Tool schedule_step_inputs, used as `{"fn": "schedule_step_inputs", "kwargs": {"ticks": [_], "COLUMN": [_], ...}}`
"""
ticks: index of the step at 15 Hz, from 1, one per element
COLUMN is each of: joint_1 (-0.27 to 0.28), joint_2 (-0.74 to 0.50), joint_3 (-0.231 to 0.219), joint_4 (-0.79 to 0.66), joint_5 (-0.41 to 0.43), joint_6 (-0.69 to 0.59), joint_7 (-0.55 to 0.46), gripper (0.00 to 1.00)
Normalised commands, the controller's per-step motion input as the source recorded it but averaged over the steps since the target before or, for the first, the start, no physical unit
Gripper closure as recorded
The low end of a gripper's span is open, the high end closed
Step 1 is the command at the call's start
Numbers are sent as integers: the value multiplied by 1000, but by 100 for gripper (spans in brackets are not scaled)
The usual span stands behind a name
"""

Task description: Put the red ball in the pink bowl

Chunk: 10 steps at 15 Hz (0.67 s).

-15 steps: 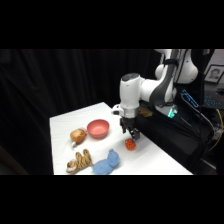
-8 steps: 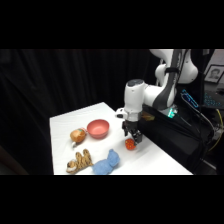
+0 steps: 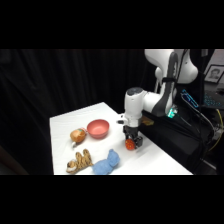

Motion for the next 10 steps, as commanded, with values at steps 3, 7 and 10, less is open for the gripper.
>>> {"fn": "schedule_step_inputs", "kwargs": {"ticks": [3, 7, 10], "joint_1": [-67, -73, -49], "joint_2": [102, 60, -6], "joint_3": [38, 20, -27], "joint_4": [109, 80, 64], "joint_5": [63, 38, -12], "joint_6": [125, 76, -54], "joint_7": [-169, -183, -169], "gripper": [30, 64, 88]}}
